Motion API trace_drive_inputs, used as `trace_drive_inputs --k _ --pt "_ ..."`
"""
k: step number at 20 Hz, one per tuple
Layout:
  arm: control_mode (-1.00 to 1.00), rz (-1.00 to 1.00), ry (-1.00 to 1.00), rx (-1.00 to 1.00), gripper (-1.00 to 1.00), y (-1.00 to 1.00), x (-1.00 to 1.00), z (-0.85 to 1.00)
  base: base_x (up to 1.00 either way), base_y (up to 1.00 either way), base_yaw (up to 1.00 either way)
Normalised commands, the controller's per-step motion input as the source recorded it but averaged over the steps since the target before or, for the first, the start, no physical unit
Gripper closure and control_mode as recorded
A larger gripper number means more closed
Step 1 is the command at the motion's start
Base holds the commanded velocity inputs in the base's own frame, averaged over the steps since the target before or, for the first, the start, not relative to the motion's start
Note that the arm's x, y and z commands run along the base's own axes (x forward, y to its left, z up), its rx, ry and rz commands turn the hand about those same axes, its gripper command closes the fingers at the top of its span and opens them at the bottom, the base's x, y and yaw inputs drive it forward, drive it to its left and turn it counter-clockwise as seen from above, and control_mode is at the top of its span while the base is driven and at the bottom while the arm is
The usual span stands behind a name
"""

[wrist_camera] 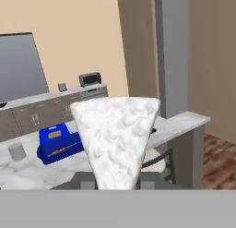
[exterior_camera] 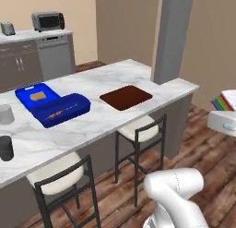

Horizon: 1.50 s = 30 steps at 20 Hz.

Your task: Take the cakes from the fridge and place them on the empty tray on the dining counter.

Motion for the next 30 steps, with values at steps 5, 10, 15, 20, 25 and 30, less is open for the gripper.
trace_drive_inputs --k 5,10,15,20,25,30 --pt "1.0 0.0 0.0 0.0 1.0 0.0 0.0 0.0 0.53 -0.34 0.57" --pt "1.0 0.0 0.0 0.0 1.0 0.0 0.0 0.0 0.09 -0.77 0.31" --pt "1.0 0.0 0.0 0.0 1.0 0.0 0.0 0.0 0.14 -0.87 0.29" --pt "1.0 0.0 0.0 0.0 1.0 0.0 0.0 0.0 0.45 -0.84 0.35" --pt "1.0 0.0 0.0 0.0 1.0 0.0 0.0 0.0 0.89 -0.32 0.39" --pt "1.0 0.0 0.0 0.0 1.0 0.0 0.0 0.0 0.81 0.13 0.2"
